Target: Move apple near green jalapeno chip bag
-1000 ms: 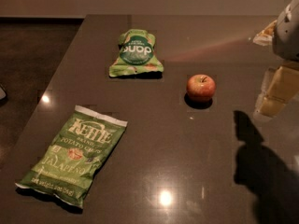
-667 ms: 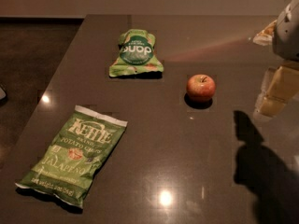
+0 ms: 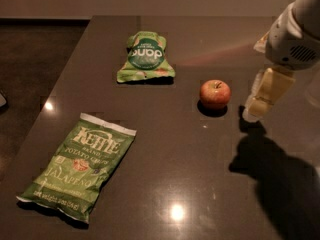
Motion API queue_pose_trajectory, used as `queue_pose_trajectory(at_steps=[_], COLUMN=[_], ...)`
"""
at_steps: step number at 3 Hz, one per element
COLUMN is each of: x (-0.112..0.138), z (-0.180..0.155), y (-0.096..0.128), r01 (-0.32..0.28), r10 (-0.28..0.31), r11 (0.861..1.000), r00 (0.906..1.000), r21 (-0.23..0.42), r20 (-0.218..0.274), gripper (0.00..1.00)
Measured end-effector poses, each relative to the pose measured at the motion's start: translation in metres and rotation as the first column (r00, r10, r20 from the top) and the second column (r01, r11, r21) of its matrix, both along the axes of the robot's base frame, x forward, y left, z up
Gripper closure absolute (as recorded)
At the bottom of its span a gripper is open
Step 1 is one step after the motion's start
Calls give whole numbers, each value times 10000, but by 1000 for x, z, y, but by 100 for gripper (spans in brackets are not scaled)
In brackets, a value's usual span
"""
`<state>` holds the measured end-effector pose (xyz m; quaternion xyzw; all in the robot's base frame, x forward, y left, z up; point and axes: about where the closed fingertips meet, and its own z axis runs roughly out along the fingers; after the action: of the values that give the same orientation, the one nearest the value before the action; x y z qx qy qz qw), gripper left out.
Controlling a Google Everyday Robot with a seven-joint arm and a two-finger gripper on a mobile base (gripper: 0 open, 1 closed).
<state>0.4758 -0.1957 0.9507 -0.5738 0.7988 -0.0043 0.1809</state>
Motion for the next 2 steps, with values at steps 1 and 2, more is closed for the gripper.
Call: queue_pose_trajectory(at_steps=[1, 2], x=[23, 46], z=[-20, -37], y=[15, 25], r01=[208, 399], r10=[-208, -411], r11=[9980, 9931], r00=[9998, 9991], r21=[602, 1107], r20=[-10, 84], gripper=[0, 0])
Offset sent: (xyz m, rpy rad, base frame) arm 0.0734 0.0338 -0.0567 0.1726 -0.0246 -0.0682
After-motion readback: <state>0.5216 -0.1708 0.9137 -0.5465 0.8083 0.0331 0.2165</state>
